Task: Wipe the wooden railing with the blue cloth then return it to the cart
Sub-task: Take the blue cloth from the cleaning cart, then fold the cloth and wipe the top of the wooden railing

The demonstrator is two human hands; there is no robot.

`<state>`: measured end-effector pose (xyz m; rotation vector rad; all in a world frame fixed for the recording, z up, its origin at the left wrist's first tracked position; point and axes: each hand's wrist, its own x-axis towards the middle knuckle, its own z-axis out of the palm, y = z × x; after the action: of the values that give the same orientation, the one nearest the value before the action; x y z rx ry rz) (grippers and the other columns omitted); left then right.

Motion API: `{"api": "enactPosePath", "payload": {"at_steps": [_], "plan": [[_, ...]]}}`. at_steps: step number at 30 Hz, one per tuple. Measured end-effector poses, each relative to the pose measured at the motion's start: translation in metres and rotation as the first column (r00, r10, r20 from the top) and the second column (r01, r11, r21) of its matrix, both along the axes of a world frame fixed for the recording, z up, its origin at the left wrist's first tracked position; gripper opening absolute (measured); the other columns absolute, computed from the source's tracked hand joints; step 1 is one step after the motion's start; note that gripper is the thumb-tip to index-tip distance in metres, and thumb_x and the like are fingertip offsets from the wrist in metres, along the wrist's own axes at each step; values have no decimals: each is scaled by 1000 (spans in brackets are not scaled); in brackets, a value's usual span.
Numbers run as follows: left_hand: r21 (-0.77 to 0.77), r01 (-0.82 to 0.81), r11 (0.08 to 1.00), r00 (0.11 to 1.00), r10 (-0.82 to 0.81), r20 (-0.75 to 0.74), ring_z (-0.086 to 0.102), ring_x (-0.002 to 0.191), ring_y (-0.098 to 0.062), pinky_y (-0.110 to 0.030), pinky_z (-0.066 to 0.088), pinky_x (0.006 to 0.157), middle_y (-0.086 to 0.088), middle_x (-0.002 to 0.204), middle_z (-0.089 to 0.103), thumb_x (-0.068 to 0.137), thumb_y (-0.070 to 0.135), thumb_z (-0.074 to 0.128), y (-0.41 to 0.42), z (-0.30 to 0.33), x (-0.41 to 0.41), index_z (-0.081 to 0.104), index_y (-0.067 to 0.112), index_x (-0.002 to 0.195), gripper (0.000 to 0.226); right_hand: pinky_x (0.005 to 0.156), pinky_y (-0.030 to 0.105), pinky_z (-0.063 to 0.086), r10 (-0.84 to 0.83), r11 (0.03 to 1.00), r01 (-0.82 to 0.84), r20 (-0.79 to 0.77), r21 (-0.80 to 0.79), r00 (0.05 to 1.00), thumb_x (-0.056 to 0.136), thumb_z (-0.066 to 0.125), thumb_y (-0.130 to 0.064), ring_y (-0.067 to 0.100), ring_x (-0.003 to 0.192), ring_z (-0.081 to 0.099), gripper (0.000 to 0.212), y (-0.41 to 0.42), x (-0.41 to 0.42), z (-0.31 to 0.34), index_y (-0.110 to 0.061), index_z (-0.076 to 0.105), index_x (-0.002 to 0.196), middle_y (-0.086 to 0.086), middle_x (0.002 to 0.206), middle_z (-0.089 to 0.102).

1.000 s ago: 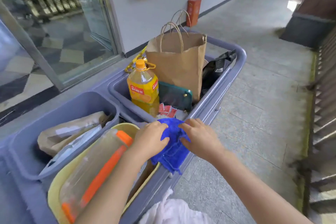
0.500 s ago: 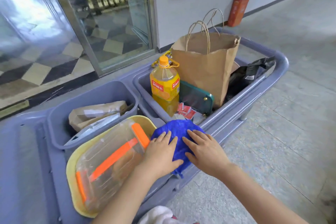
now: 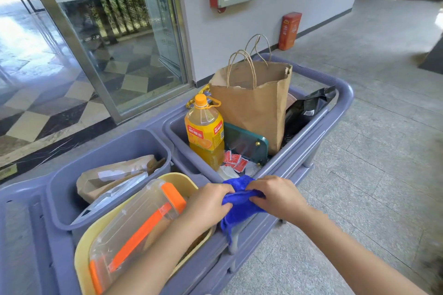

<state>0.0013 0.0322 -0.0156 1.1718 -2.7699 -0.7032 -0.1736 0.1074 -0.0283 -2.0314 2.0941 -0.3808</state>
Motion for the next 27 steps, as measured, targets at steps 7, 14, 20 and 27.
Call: {"api": "enactPosePath", "payload": {"at_steps": [7, 14, 20, 27], "plan": [[45, 223, 974, 962, -212, -175, 62, 84, -15, -35, 53, 72, 1, 92, 70, 77, 22, 63, -27, 67, -52, 67, 23, 93, 16, 69, 30, 48, -233, 972, 230, 93, 39, 968, 76, 61, -27, 18, 81, 61, 16, 18, -48, 75, -34, 63, 90, -9, 80, 67], [-13, 578, 816, 789, -562, -249, 61, 81, -10, -19, 46, 69, 8, 84, 66, 74, 20, 66, 11, 131, -150, 69, 22, 89, 15, 76, 39, 53, -505, 861, 509, 89, -25, 859, 71, 61, -14, 19, 78, 64, 19, 119, -88, 152, -22, 67, 87, 2, 81, 72], [-25, 845, 533, 510, -820, -258, 65, 80, -13, -18, 48, 64, 4, 82, 70, 74, 14, 63, 119, 163, -224, 69, 23, 84, 14, 71, 27, 49, -772, 634, 769, -7, -75, 636, 73, 62, -16, 17, 76, 61, 14, 254, -84, 187, -20, 67, 86, -1, 80, 70], [-75, 979, 188, 158, -942, -295, 63, 78, -12, -8, 43, 56, 2, 83, 72, 76, 16, 63, 285, 191, -249, 70, 20, 87, 14, 56, 10, 41, -947, 321, 939, -5, -122, 323, 74, 63, -18, 0, 63, 56, 12, 425, -31, 214, -25, 68, 83, -17, 66, 60]]}}
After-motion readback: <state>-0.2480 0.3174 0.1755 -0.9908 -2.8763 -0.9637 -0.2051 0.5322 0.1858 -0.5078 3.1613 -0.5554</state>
